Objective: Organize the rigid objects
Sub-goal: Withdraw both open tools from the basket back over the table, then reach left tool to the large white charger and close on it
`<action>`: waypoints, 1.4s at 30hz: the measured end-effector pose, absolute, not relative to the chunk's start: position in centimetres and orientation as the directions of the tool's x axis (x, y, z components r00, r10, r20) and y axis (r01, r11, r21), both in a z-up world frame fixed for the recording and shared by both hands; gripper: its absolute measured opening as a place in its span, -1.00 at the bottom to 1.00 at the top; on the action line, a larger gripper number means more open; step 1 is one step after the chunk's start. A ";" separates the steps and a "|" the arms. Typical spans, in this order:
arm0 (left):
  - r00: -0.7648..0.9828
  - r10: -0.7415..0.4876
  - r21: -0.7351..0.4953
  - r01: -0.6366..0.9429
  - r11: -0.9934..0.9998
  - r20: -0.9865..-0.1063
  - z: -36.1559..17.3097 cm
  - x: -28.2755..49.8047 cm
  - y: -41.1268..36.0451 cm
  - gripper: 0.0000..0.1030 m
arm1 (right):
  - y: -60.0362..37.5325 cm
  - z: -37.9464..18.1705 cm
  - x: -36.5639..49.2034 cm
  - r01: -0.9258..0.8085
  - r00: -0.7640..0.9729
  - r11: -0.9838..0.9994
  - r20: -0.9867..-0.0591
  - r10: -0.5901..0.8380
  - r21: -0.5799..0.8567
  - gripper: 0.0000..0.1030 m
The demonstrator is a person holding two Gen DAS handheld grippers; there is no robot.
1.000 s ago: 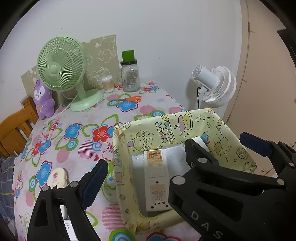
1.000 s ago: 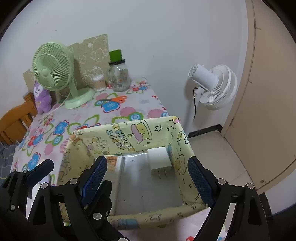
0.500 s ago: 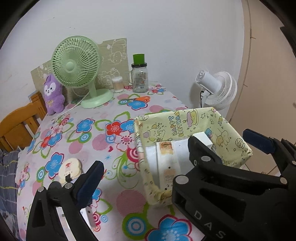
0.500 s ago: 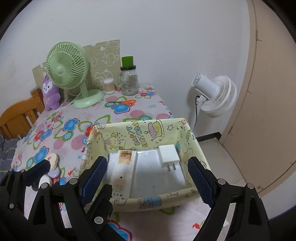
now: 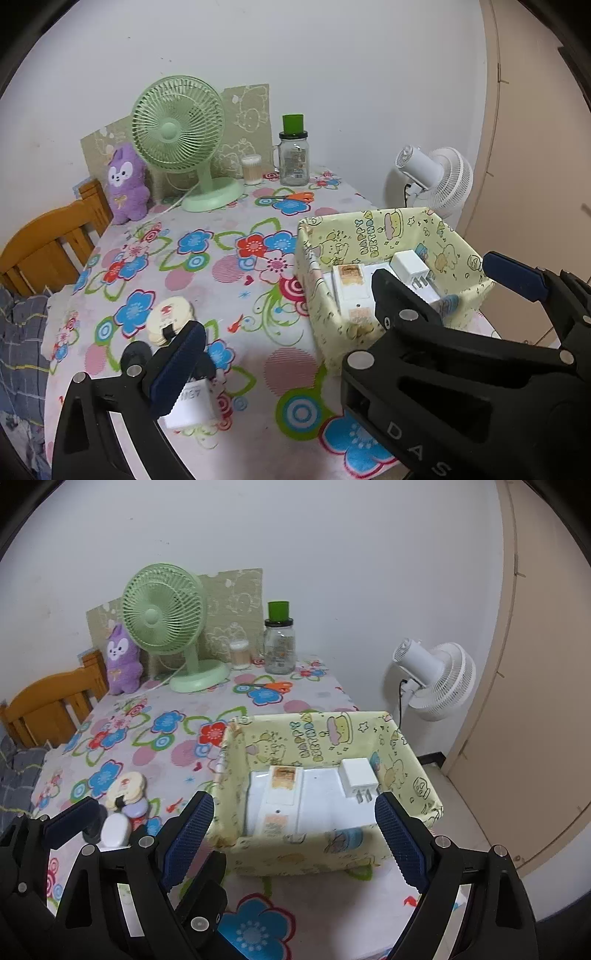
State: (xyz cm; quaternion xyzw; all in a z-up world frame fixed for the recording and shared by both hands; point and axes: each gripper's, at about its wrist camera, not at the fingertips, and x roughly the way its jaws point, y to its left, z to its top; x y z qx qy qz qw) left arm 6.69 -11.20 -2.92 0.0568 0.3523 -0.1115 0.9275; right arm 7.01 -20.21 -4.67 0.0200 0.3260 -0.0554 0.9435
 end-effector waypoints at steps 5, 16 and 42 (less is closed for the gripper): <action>0.741 -0.154 0.034 0.232 0.972 -0.654 -2.6 5.4 -10.2 1.00 | -19.0 -4.4 5.9 0.100 0.793 0.995 -0.604 -0.077 0.004 0.77; 0.747 -0.160 0.017 0.224 0.975 -0.645 -2.9 3.9 -8.1 0.99 | -16.9 -4.4 4.6 0.066 0.808 0.998 -0.585 -0.068 -0.026 0.77; 0.730 -0.120 0.007 0.168 0.986 -0.673 -6.1 3.6 -2.7 0.98 | -11.3 -7.5 4.9 -0.013 0.829 1.000 -0.559 0.015 0.008 0.77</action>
